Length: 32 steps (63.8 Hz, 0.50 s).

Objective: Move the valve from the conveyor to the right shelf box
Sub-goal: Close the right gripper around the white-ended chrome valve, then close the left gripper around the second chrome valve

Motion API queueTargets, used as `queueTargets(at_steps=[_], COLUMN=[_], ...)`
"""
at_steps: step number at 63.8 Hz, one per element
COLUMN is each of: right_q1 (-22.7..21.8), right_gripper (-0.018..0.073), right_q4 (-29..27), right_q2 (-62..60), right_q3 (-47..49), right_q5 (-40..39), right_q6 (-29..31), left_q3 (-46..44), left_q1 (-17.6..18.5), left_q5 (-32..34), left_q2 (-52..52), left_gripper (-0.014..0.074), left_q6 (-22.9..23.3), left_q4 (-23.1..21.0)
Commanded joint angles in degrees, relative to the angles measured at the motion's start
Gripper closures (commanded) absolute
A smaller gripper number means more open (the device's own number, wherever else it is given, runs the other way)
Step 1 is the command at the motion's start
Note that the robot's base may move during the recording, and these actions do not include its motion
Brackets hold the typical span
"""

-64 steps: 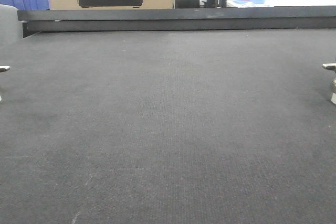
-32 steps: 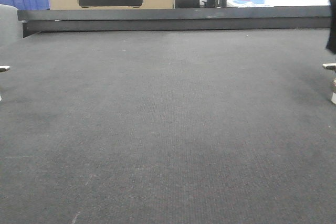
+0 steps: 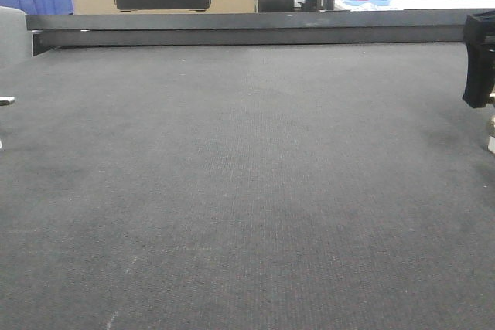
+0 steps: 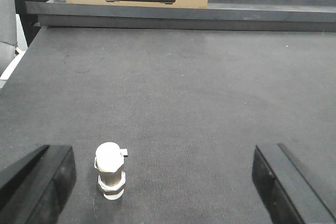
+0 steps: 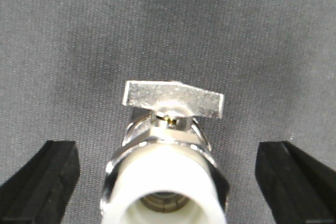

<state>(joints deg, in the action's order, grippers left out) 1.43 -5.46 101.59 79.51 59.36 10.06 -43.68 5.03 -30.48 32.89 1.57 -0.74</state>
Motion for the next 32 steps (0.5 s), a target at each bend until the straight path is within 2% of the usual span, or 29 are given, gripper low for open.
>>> queueTargets(at_steps=[1,6,18,32], right_q1=[-0.1,-0.1,-0.1,-0.1], right_gripper=[0.0061,0.0186,0.0718,0.0713], right_q4=[0.4,0.7,2.3,2.2], right_q2=[0.1,0.1,-0.5,-5.6], right_q3=[0.5,0.5,0.5,0.5], right_q5=[-0.3,0.6,2.8,2.8], right_q6=[0.7,0.7,0.7,0.7], left_q3=[-0.5,-0.5,-1.8,-12.7], left_q1=[0.3,0.3,0.3,0.2], left_q5=[-0.2,-1.4,-6.4,-21.0], left_q2=[0.1,0.1,0.6,8.7], left_gripper=[0.0015,0.0015,0.0015,0.0015], left_q6=[0.0,0.0,0.0,0.1], left_q4=[0.1,0.1,0.1,3.5])
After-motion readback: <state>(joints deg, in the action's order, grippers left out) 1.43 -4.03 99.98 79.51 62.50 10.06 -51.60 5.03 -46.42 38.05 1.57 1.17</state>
